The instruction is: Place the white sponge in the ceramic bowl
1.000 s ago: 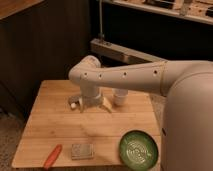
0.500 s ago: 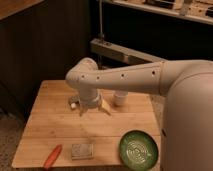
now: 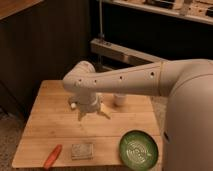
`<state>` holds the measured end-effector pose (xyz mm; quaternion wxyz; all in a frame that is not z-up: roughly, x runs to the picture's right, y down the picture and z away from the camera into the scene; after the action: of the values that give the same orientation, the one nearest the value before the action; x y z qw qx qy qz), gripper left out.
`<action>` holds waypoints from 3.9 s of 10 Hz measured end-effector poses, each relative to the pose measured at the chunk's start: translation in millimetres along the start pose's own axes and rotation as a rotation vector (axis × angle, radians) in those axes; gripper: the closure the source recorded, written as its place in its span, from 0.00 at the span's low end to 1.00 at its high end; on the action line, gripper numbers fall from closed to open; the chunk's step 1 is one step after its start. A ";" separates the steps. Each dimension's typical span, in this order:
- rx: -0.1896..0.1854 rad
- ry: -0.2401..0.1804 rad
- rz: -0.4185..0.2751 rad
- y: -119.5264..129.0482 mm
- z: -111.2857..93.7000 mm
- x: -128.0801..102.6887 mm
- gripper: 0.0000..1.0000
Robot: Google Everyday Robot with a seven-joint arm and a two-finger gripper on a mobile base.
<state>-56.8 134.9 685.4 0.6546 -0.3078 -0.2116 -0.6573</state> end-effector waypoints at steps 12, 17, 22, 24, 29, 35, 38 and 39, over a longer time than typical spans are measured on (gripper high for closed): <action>-0.032 -0.055 -0.102 -7.8 7.0 -45.1 0.20; -0.054 -0.076 -0.130 -17.9 5.7 -66.3 0.20; -0.089 -0.100 -0.160 -26.7 1.4 -72.0 0.20; -0.102 -0.104 -0.183 -34.6 2.1 -78.2 0.20; -0.125 -0.115 -0.214 -45.1 4.9 -80.2 0.20; -0.149 -0.134 -0.252 -58.8 5.6 -79.1 0.20; -0.160 -0.155 -0.281 -64.4 3.5 -79.6 0.20; -0.163 -0.159 -0.290 -66.4 3.4 -80.1 0.20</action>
<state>-125.9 199.2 641.6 0.5070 -0.3772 -0.2507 -0.7333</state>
